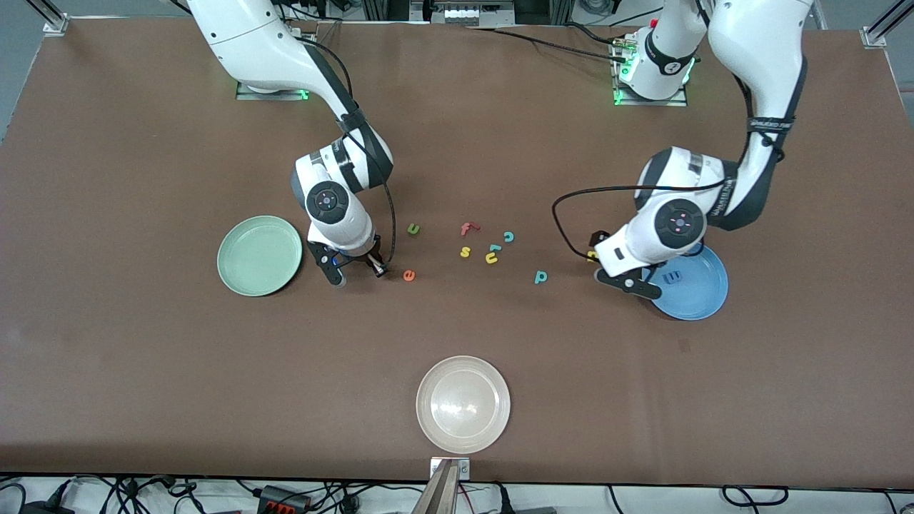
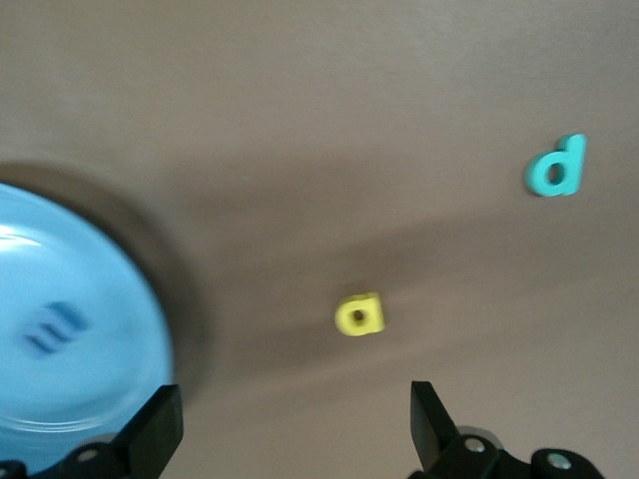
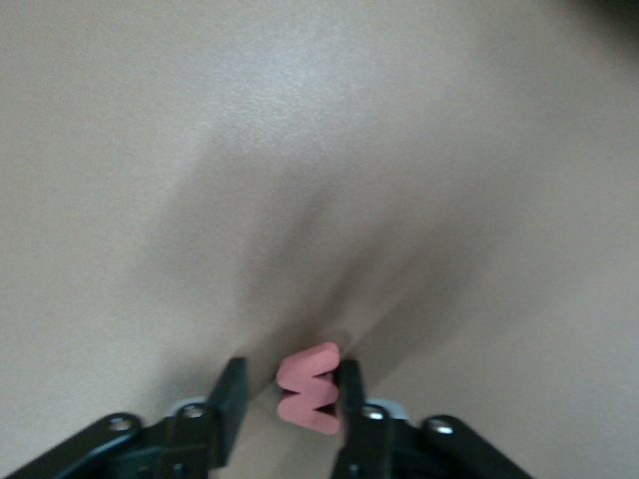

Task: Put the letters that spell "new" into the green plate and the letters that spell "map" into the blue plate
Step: 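Release the m onto the blue plate and return the left gripper to the letters, then drop the w on the green plate while the left gripper grasps the yellow a, then carry the yellow a to the blue plate while the right gripper returns, then grasp the teal d with the left gripper while the right gripper grasps the orange a, then place the teal d on the blue plate while the right gripper carries the a, then drop the orange a on the green plate while the left gripper withdraws, then reach the green n with the right gripper and grasp it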

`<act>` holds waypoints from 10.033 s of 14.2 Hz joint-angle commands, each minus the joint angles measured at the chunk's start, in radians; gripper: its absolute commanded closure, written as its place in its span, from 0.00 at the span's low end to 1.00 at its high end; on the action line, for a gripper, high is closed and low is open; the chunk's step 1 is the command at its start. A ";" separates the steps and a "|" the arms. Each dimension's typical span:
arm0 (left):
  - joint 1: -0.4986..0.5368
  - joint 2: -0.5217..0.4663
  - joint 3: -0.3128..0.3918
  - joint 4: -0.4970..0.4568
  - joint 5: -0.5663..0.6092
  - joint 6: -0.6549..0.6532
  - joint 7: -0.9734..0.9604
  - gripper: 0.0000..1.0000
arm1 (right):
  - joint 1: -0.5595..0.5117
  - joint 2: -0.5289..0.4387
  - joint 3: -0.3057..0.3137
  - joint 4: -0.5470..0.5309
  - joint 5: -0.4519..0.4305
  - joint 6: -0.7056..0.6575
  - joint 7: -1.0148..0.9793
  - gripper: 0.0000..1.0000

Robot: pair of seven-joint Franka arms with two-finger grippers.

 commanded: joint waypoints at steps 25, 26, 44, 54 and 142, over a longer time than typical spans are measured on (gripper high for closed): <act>0.118 -0.072 -0.009 -0.048 0.017 -0.007 -0.037 0.87 | -0.238 -0.157 -0.174 -0.134 -0.002 -0.298 -0.880 0.00; 0.165 -0.067 -0.010 -0.048 0.017 -0.006 0.035 0.85 | -0.233 -0.167 -0.174 -0.129 -0.002 -0.304 -0.880 0.00; 0.330 -0.003 -0.213 0.063 0.089 -0.029 0.267 0.00 | 0.043 0.146 -0.115 0.446 0.015 -0.293 -1.006 0.07; 0.048 0.227 -0.236 0.258 0.105 0.069 -0.272 0.00 | 0.108 0.235 -0.078 0.458 0.013 -0.232 -0.863 0.31; 0.223 -0.487 0.032 0.211 -0.044 -0.477 -0.027 0.00 | 0.442 0.065 -0.329 0.122 0.312 -0.193 -0.396 0.32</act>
